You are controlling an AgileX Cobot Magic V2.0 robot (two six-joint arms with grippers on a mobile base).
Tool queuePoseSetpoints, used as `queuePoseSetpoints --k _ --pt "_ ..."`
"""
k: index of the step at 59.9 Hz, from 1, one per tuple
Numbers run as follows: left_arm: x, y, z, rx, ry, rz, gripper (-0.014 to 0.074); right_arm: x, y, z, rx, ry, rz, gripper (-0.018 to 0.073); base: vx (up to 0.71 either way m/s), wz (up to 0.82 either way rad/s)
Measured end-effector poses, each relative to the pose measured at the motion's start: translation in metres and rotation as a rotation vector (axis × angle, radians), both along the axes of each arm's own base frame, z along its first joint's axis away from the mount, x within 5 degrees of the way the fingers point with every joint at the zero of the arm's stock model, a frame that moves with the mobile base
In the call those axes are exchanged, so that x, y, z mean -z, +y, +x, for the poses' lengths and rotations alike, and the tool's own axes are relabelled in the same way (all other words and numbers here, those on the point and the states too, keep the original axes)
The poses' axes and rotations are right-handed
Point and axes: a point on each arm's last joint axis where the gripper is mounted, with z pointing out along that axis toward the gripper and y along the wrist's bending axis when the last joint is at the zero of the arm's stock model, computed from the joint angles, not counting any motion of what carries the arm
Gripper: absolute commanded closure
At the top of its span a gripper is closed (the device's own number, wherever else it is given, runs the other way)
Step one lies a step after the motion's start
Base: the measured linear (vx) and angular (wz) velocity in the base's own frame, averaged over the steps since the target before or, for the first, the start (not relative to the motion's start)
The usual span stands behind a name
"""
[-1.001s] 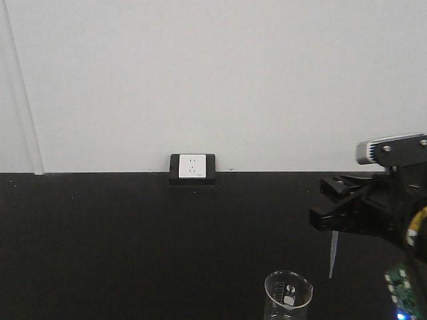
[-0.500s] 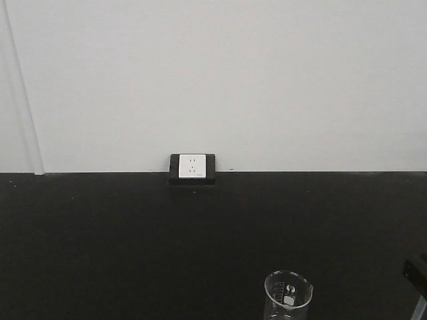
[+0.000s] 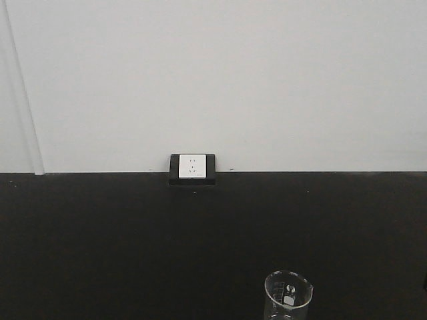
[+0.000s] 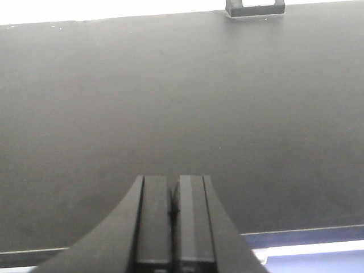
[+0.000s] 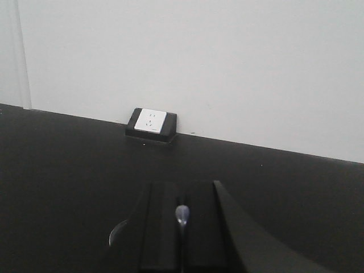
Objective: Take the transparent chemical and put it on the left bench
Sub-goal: 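Raise the held pipette clear of the beaker with the right gripper, then drive the base to the bench with white bins, holding the pipette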
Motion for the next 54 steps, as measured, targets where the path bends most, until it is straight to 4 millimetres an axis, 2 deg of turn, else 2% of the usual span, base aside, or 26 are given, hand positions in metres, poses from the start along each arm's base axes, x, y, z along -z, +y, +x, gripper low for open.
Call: queuePoseSetpoints --k 34,54 --pt "0.0 0.0 0.0 0.0 0.0 0.0 0.06 0.0006 0.0 0.0 0.0 0.002 0.0 0.0564 -0.01 -0.01" --pt "0.0 0.0 0.0 0.0 0.0 0.0 0.06 0.0006 0.0 0.0 0.0 0.002 0.0 0.0564 -0.14 -0.07"
